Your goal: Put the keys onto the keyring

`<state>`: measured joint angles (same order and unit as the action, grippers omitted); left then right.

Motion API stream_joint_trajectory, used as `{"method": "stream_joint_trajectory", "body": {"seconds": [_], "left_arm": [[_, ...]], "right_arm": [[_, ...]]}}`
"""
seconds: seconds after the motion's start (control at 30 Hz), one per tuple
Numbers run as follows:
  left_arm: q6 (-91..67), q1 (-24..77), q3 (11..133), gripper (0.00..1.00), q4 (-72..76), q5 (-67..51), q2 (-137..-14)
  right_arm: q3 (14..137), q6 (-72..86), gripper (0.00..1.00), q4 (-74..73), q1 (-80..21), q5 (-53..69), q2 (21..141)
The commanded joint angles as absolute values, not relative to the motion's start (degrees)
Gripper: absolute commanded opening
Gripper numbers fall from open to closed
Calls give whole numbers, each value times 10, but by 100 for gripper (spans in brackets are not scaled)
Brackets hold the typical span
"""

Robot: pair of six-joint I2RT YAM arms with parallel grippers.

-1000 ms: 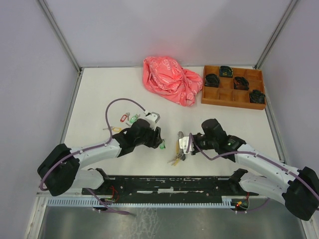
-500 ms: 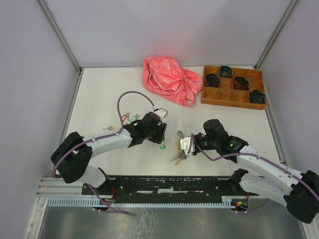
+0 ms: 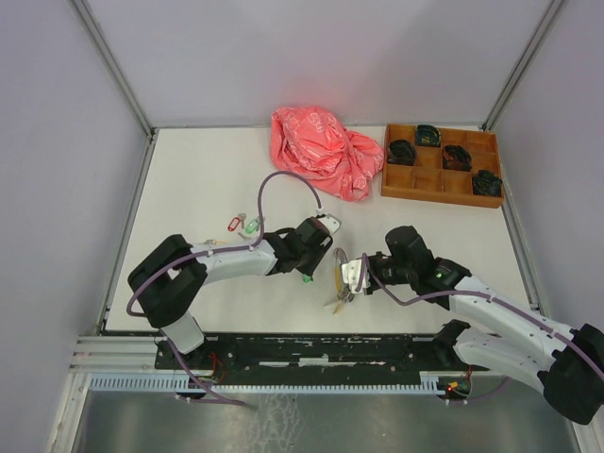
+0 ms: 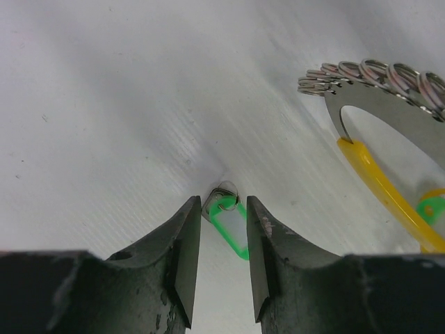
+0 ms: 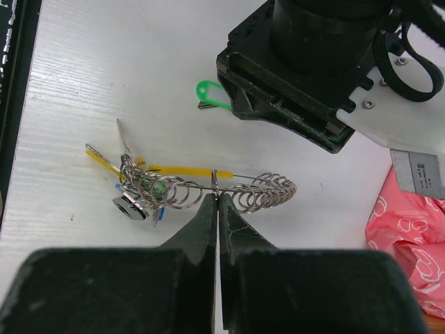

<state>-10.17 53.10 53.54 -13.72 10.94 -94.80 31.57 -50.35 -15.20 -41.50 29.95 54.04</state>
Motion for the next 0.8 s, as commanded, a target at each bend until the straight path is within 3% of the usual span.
{"method": "stream_joint_trajectory", "body": {"seconds": [0.0, 0.47, 0.77], "left_arm": [[-62, 536, 562, 38, -139, 130, -961], [-59, 537, 562, 29, -126, 121, -977], [-62, 537, 557, 15, -127, 137, -977]], "right_arm": [[324, -501, 1, -132, -414, 306, 528], [325, -499, 1, -132, -414, 307, 535], [327, -499, 1, -133, -414, 310, 535]]}}
